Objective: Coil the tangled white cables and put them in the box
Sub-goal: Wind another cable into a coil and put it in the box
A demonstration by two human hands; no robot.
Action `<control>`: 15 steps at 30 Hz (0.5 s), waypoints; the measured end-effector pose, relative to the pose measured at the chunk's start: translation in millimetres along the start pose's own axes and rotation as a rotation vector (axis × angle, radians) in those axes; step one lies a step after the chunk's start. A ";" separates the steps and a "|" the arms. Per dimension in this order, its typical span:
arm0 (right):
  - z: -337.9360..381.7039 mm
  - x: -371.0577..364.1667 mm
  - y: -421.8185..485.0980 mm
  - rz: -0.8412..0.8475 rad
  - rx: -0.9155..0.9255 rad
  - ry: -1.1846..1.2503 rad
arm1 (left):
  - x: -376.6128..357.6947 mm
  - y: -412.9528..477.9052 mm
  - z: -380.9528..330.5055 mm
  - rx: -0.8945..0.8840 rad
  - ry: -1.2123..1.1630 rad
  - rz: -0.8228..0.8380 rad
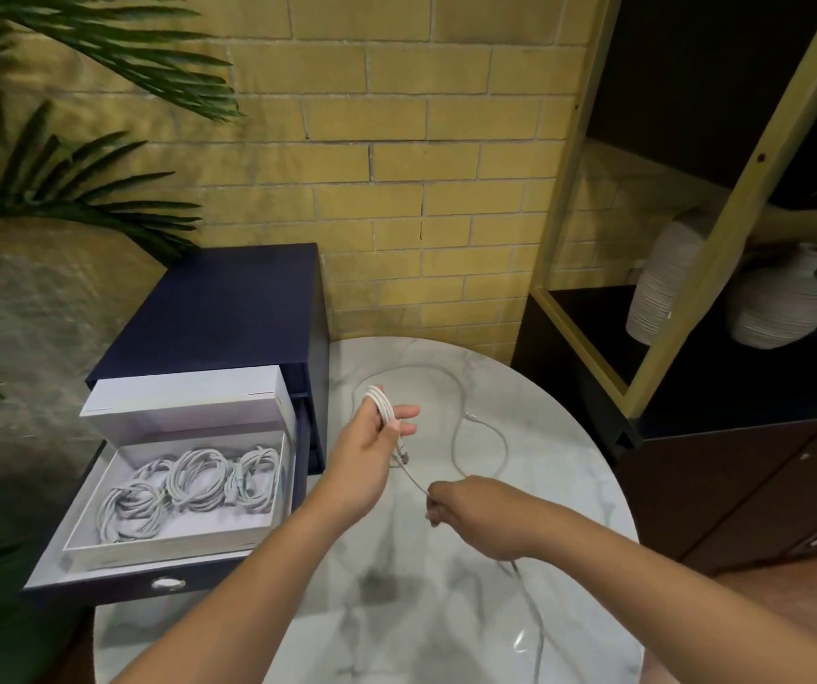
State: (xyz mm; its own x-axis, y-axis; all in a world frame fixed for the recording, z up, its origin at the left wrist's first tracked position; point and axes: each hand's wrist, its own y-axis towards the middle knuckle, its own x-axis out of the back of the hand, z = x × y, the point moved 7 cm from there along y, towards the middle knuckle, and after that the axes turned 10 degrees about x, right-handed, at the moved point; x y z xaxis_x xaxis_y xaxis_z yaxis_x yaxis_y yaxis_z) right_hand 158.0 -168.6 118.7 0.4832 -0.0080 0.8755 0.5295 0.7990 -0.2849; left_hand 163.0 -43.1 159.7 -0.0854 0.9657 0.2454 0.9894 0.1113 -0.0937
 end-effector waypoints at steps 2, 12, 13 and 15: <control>3.2 7.4 -3.4 -0.013 0.040 -0.062 | 0.4 2.6 8.5 -0.002 0.212 0.036; -10.9 71.0 -12.9 -0.225 0.053 -0.352 | -6.0 -9.4 35.8 0.074 0.672 0.268; -14.3 75.2 -13.2 -0.252 0.066 -0.384 | -5.3 -9.6 34.9 0.053 0.691 0.274; -18.7 79.5 -12.7 -0.299 0.109 -0.450 | -4.7 -12.4 29.2 0.031 0.685 0.277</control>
State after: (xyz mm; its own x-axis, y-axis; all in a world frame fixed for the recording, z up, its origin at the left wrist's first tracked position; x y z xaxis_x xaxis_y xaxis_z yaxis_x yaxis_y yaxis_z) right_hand 202.8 -190.6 184.5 -0.0354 -0.0056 0.9994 0.5109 0.8593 0.0229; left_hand 147.7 -42.1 131.5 0.2696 0.5978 0.7550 0.9594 -0.0989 -0.2643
